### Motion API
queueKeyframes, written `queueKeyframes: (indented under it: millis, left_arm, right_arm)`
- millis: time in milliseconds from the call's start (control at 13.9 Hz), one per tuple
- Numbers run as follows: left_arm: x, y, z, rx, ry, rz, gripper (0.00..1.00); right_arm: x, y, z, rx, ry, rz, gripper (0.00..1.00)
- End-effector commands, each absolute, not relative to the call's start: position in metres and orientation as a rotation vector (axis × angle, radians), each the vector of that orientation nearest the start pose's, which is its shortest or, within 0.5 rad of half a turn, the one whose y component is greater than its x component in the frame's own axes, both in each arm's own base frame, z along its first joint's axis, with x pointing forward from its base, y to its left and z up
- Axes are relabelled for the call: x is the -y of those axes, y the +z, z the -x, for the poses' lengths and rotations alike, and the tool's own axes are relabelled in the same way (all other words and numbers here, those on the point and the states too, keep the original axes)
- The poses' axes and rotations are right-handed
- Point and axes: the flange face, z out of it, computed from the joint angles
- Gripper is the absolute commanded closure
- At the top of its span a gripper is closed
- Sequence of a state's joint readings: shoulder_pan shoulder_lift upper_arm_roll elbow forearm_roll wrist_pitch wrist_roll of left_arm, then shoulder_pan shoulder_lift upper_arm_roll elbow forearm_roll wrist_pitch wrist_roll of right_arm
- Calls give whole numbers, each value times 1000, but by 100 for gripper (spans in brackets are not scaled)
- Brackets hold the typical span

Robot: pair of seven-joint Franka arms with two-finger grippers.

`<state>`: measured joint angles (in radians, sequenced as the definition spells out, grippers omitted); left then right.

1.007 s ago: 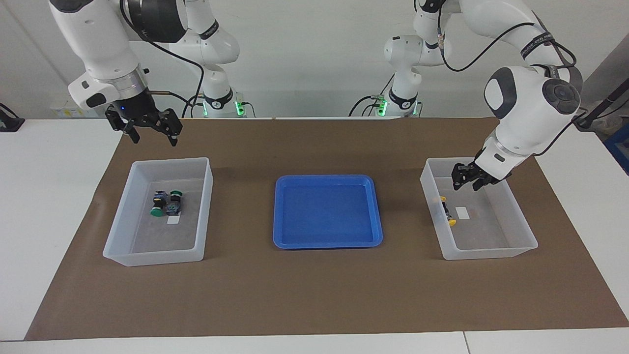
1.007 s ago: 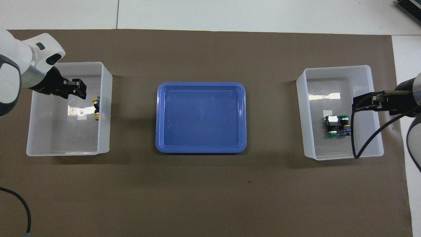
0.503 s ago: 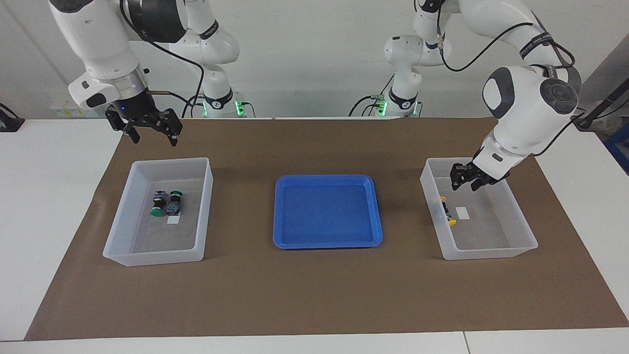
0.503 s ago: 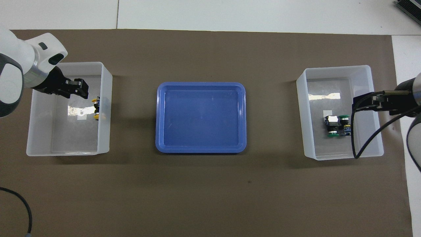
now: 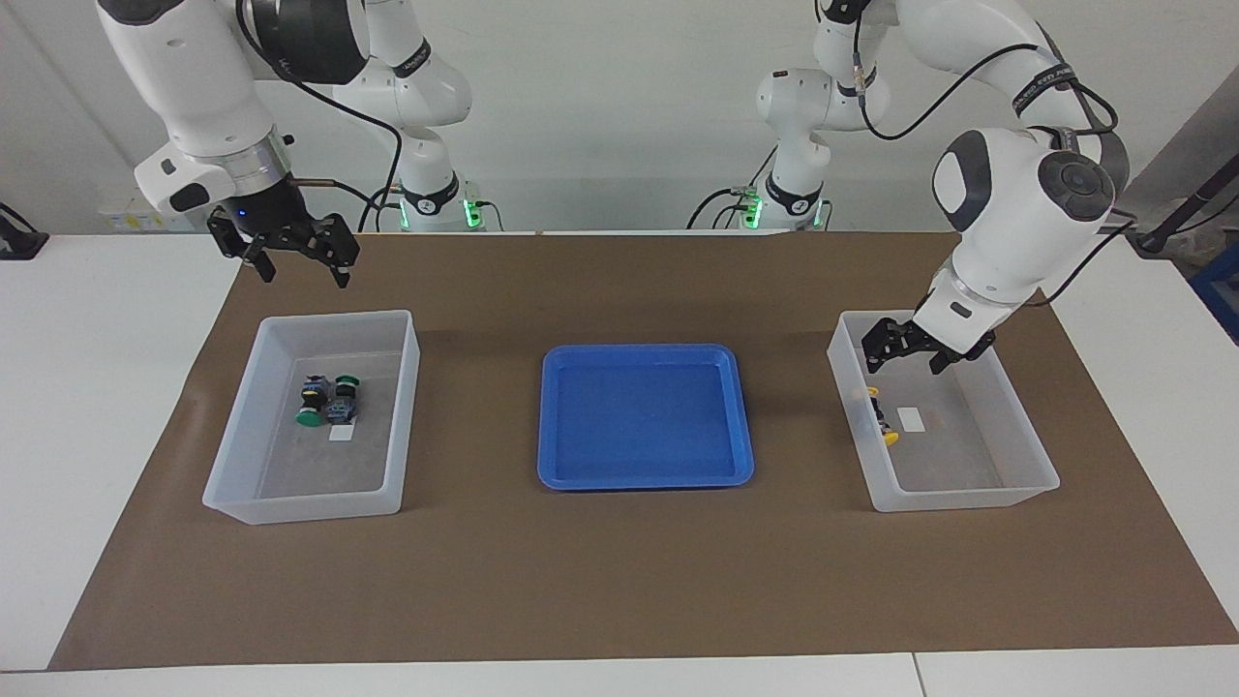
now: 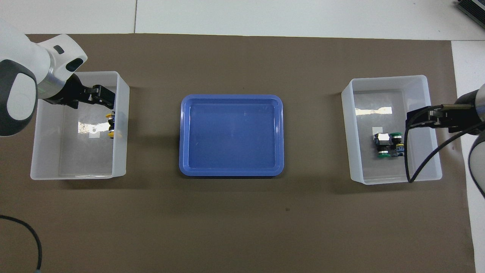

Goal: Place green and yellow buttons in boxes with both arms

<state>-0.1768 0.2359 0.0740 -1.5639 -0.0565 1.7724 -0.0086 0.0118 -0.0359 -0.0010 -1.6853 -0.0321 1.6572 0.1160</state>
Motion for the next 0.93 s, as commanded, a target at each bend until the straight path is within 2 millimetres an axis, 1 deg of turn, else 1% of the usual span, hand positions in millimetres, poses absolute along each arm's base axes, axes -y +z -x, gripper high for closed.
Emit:
queueKeyframes:
  millis: [0,288,360,503,719,863]
  left_arm:
    - [73,524,-625,-115,6,3160,0]
    - [66,550,-617,-126,-61,3140,0]
    - [65,560,-613,-129,-82,3141,0]
    - [64,569,-610,-127,-99,3141,0]
    - [56,572,-606,-108,-71,3142,0]
    - [53,591,-602,-103,-94,3143,0]
  right_arm:
    - [-4,600,-551,-177,-2,3152,0]
    - [-4,600,-551,-180,-2,3152,0]
    - [-4,600,-551,-177,-2,3152,0]
    - [-4,600,-551,-175,-2,3152,0]
    - [-4,600,-551,-175,-2,3152,0]
    - [-4,600,-551,-175,-2,3152,0]
